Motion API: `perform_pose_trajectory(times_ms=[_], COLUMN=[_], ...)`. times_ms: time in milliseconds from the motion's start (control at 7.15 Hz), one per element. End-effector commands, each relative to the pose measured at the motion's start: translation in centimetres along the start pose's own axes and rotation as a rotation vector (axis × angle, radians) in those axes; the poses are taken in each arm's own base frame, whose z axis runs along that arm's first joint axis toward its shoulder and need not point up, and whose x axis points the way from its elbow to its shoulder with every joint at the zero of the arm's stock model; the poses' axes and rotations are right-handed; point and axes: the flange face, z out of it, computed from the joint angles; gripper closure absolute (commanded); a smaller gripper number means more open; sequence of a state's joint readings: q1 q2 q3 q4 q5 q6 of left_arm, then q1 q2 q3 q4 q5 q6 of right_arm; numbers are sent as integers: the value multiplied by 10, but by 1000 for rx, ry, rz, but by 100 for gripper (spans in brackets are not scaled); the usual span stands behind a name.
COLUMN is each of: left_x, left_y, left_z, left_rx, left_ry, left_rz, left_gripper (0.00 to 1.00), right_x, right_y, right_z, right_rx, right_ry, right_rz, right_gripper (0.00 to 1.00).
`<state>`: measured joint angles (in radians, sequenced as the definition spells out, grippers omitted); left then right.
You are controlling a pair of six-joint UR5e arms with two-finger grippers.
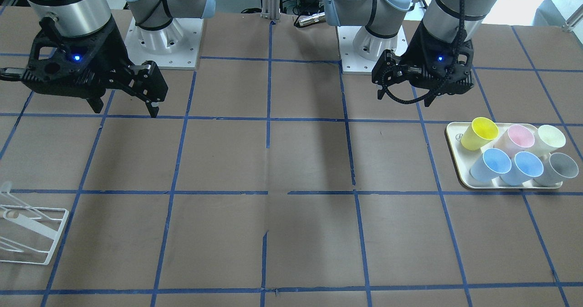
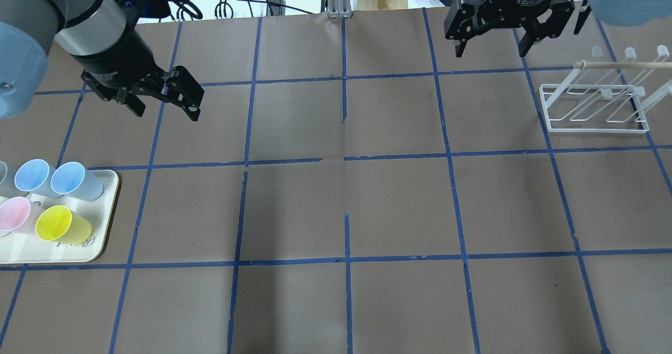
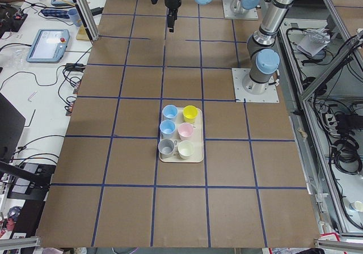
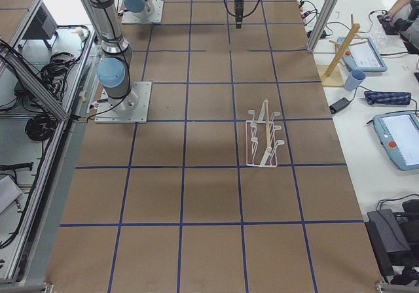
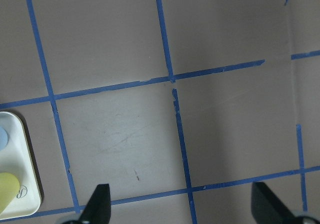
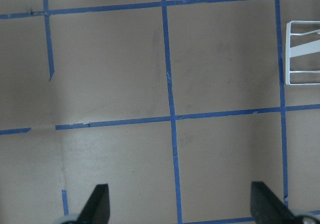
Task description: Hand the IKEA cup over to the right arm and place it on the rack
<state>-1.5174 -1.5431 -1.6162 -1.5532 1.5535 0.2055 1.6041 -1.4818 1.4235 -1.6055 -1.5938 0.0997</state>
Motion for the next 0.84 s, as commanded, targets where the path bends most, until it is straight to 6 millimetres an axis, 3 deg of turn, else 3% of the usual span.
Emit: perform_pose_trajectory(times_ms=[0,420,699], left_x=[-1,-2,-21], left_y=[-1,-1,-2], left_z=[-1,-3,-8], left_rx=[5,10,23], left_ry=[-1,10,-6], left_rz=[-2,-6,-10], left_gripper=[0,0,0], right_x=[0,0,-7], right_y=[0,0,0], right_z=[0,0,-1], right_rx=[1,0,2], right_ry=[0,-2,-77], right_rz=[0,0,9], right_gripper=[0,0,0])
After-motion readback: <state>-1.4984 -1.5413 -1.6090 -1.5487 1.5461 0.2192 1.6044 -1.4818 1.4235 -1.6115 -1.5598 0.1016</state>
